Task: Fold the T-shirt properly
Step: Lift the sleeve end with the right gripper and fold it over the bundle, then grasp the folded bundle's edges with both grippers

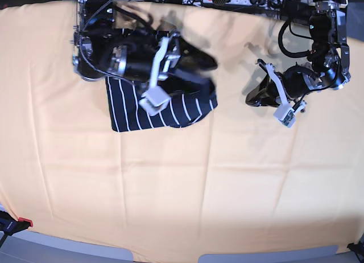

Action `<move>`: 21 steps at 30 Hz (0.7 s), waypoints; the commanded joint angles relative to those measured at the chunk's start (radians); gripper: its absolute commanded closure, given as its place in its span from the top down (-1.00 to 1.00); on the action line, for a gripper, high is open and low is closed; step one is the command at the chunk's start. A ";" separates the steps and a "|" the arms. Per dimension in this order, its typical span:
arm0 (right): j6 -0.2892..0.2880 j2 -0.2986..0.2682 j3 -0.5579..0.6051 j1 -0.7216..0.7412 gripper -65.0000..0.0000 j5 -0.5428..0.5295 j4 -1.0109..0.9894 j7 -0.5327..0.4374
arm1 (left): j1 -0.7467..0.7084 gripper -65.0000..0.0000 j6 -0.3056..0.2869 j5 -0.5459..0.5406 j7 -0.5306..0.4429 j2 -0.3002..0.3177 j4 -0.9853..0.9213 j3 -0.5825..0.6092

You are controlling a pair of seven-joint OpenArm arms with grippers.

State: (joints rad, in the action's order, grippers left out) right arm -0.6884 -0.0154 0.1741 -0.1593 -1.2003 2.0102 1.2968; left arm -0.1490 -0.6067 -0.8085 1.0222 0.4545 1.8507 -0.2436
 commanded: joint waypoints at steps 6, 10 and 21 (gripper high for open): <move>-0.010 0.003 0.041 0.054 0.44 -0.090 0.126 0.033 | 0.013 -1.00 -0.004 -0.021 -0.018 0.046 0.016 -0.008; -0.010 -0.005 -0.029 0.054 0.44 0.046 0.163 0.033 | 0.014 -1.00 -0.053 -0.063 -0.018 0.083 0.016 -0.008; -0.010 -0.156 -0.227 0.046 -1.00 0.224 0.118 -0.111 | 0.020 -1.00 -0.091 -0.304 0.065 0.124 0.021 -0.007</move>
State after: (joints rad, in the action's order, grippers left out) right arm -0.6914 -0.1677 -0.0502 -0.1238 -0.9569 2.1159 1.2064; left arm -0.1436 -0.6930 -1.0855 1.1038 0.5625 1.8557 -0.2432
